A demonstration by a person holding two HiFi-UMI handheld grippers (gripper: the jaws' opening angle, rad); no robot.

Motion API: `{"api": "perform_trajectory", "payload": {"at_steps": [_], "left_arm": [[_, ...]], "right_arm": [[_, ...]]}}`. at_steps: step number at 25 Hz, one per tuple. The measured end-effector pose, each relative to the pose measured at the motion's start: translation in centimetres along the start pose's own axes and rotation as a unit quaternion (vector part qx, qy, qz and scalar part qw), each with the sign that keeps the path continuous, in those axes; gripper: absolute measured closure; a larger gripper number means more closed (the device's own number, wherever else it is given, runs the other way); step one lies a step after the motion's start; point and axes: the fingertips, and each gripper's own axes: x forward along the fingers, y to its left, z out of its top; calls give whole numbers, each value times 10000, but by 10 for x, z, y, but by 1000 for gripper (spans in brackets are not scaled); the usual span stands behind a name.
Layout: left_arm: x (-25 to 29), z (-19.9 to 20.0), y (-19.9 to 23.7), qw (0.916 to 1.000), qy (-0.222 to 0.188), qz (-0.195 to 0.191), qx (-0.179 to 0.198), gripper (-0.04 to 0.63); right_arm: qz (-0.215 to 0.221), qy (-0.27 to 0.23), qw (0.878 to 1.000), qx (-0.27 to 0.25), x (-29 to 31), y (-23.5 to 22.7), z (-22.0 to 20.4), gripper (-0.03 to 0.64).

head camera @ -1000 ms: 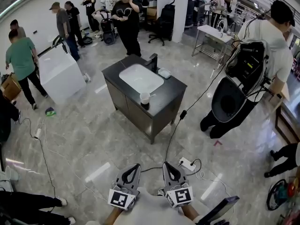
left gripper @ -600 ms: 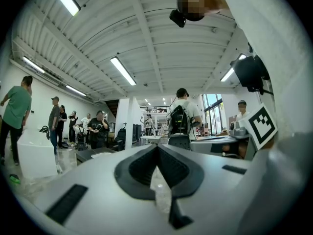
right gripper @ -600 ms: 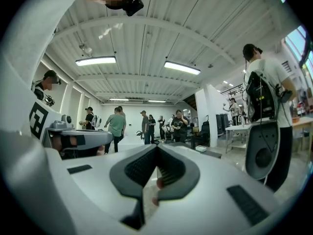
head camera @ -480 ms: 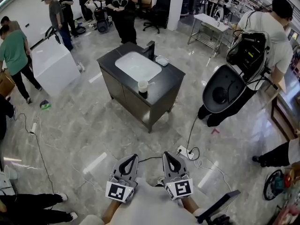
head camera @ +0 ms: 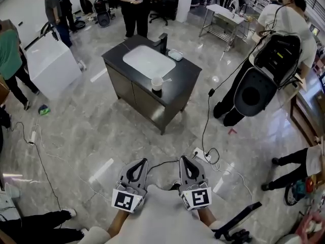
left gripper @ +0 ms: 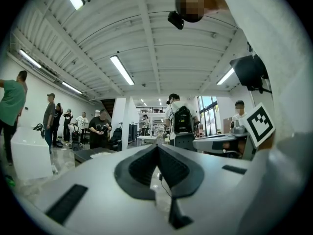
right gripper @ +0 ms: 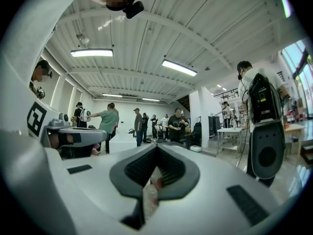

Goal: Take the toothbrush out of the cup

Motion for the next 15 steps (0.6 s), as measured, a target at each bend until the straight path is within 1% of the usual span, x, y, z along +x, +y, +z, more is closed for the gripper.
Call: {"api": "perform_trajectory", "payload": {"at_steps": [1,4,5,6,11,13,15], "left_arm": [[-1,-1,3,10000,28,-19,33,600],[-2,-10,11,9987,190,-191,439,600],[0,-12,13,9984,210,-226,464,600],[1,-12,14,9986,210,-237,417,600],[8,-3,23,9999,15,-131,-69,600],[9,-2,28,9999,-19,-83,-99,600],[10,-4,32,10000,17,-64,20,600]], "right_arm": [[-20,21,10000,3,1,2,-1,612],[-64,50,10000,6,6,4,-1,612],[-77,50,10000,4,8,4,-1,612],[-89,55,9999,4,11,5,-1,612],[-46,112,9999,18,23,9,-4,612],[-10,114,9999,16,28,11,-5,612],[32,99,9999,13,32,11,-5,612]]}}
